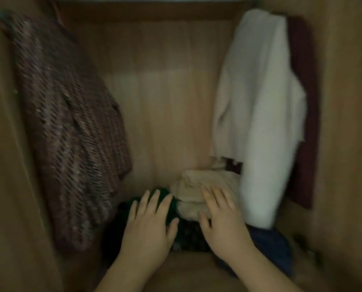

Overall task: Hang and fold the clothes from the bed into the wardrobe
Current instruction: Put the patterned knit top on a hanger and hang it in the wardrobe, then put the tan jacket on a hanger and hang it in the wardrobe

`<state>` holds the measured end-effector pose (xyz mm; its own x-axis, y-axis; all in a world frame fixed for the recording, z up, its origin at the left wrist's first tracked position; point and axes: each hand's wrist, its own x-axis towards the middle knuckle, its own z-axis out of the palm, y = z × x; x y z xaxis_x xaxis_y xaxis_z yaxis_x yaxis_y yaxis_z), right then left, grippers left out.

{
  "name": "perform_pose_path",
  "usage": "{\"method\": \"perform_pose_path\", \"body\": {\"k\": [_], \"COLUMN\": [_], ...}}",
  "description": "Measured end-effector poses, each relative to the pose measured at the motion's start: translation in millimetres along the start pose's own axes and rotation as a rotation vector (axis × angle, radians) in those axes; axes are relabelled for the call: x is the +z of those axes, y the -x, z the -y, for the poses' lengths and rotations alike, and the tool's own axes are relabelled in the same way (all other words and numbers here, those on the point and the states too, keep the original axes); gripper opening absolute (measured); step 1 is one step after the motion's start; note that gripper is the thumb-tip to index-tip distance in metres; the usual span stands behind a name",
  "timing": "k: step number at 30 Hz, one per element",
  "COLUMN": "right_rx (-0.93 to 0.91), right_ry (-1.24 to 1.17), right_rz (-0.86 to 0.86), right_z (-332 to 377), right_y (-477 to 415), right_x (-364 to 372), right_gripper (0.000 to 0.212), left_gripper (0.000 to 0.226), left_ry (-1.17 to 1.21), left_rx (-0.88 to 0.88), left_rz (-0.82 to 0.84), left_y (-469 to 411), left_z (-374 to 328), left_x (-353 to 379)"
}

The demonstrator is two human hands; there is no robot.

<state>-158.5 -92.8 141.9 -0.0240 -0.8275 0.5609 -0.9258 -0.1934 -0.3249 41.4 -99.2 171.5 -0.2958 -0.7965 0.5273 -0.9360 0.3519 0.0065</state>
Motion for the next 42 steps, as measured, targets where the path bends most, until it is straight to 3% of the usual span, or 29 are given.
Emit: {"method": "perform_pose_path", "body": {"k": [4, 8, 12, 20, 24, 27, 31, 42], "right_rx": [0.169, 0.395, 0.556, 0.954, 1.176, 1.260, 1.319, 1.429], "right_ry": [0.189, 0.291, 0.350, 0.500, 0.538, 0.566, 0.585, 0.493], "right_rz": [0.045, 0.063, 0.074, 0.116, 0.035, 0.031, -0.004, -0.054], "right_z": [-49, -92, -122, -168, -168, -163, -164, -228], "right_y": [130, 263, 389, 693, 823, 889, 944, 1017], "right_x": [-36, -78, -133, -296, -373, -414, -450, -471], "right_gripper": [0.064, 0.065, 0.064, 0.069, 0.065, 0.065, 0.065, 0.059], "left_gripper": [0.071, 0.069, 0.085, 0.080, 0.063, 0.057, 0.068, 0.058], "left_ry": [0.185, 0.313, 0.409, 0.567, 0.671, 0.733, 0.737, 0.693], "left_rx": [0.141, 0.289, 0.393, 0.792, 1.011, 1.077, 1.150, 1.166], "left_rz": [0.210, 0.301, 0.448, 0.614, 0.633, 0.657, 0.709, 0.820], "left_y": [74, 150, 230, 423, 517, 565, 608, 649], "left_z": [-89, -173, -264, -515, -622, -680, -730, -835], "left_x": [35, 59, 68, 15, -28, -54, -61, -25]}}
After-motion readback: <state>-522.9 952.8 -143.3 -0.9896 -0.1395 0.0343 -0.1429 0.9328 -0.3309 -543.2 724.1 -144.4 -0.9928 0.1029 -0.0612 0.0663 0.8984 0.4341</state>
